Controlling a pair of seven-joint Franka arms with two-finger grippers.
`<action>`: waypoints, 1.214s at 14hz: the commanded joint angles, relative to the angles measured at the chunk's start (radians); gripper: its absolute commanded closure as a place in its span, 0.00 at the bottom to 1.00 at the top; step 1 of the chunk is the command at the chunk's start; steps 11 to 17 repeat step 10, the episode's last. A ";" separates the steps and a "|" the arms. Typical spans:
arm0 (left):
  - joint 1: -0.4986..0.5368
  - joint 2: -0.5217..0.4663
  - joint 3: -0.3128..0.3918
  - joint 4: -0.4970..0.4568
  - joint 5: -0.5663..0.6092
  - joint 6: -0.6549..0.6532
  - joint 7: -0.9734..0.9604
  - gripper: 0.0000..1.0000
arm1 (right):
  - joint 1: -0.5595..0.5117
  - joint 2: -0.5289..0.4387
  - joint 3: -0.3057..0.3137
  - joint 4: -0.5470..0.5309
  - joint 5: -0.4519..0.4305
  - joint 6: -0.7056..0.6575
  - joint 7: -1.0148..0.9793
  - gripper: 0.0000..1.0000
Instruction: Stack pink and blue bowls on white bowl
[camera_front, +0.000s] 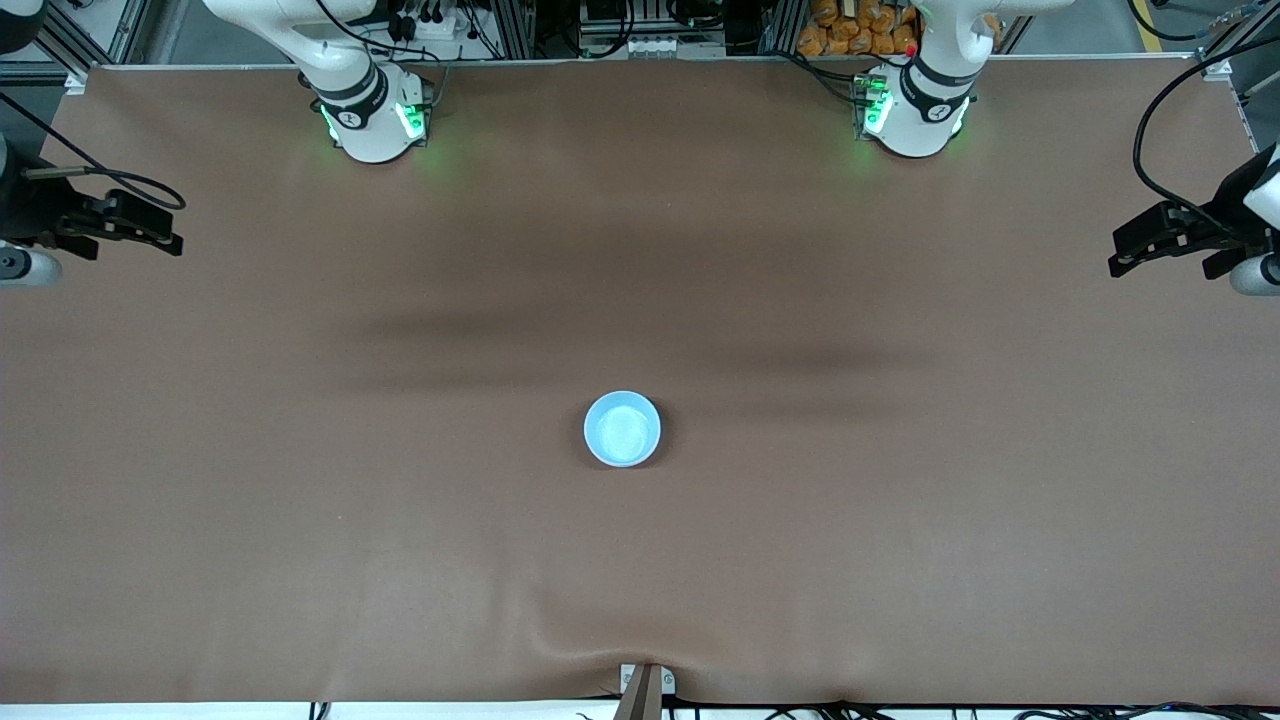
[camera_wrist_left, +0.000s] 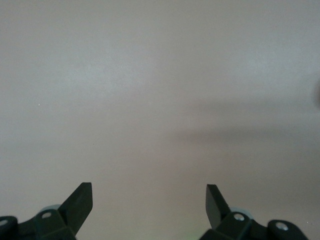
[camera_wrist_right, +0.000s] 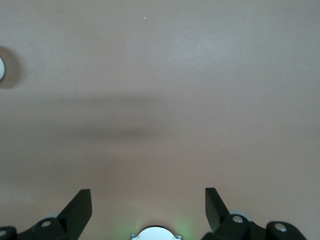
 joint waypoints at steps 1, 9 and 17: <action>0.004 -0.010 -0.006 0.011 0.002 -0.016 0.005 0.00 | -0.017 0.015 0.012 0.029 -0.030 -0.020 -0.012 0.00; 0.003 -0.005 -0.007 0.018 0.002 -0.016 -0.005 0.00 | -0.018 0.016 0.012 0.034 -0.014 -0.009 0.003 0.00; 0.001 -0.005 -0.007 0.018 0.002 -0.016 -0.004 0.00 | -0.018 0.016 0.012 0.034 -0.014 -0.009 0.004 0.00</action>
